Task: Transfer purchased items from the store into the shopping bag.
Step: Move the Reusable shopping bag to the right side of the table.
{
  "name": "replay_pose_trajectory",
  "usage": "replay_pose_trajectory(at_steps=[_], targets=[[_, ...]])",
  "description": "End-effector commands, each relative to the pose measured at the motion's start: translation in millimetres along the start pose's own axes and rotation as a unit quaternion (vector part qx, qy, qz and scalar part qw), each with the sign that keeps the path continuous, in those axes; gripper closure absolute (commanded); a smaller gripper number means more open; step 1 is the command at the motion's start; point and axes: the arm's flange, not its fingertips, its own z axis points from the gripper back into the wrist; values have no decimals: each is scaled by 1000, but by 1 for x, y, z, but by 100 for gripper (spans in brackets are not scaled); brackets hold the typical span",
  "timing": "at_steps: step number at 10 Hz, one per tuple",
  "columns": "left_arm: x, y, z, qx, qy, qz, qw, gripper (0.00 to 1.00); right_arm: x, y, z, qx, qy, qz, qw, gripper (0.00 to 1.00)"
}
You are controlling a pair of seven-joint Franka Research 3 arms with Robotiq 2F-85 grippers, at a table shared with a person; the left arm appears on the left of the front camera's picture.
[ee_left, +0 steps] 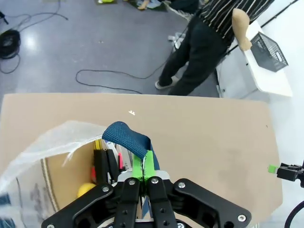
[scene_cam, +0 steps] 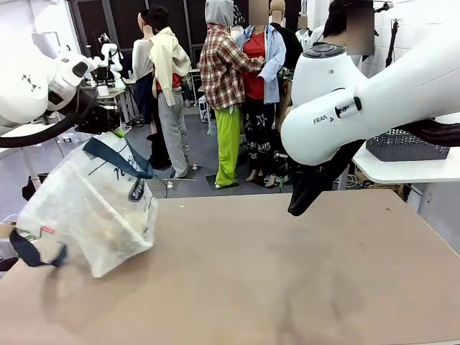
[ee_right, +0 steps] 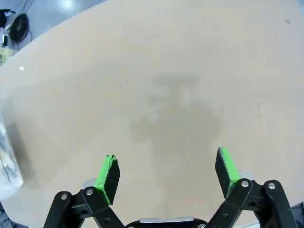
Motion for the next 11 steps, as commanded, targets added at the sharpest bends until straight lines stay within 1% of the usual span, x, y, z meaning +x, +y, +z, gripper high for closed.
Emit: replay_pose_trajectory(at_steps=[1,3,4,6,7,8,10,11], targets=[[19,-11,8,38,-15,9,999,100,1,-2,-6,22,5,-2,1000,0],[41,12,30,105,-29,39,993,100,-1,-3,-11,23,9,1,1000,0],[48,24,39,143,-39,53,988,100,-3,-4,-13,27,11,-1,1000,0],[61,54,49,216,-38,86,972,100,-4,-4,-17,27,19,1,999,0],[62,62,50,231,-28,91,968,100,-5,-4,-17,25,21,0,999,0],[62,67,50,233,-22,82,969,100,-5,-2,-19,27,20,-1,999,0],[61,69,33,264,4,42,964,100,-3,7,-24,30,23,9,999,0],[62,69,23,262,14,42,964,100,-4,9,-23,27,24,12,999,0]])
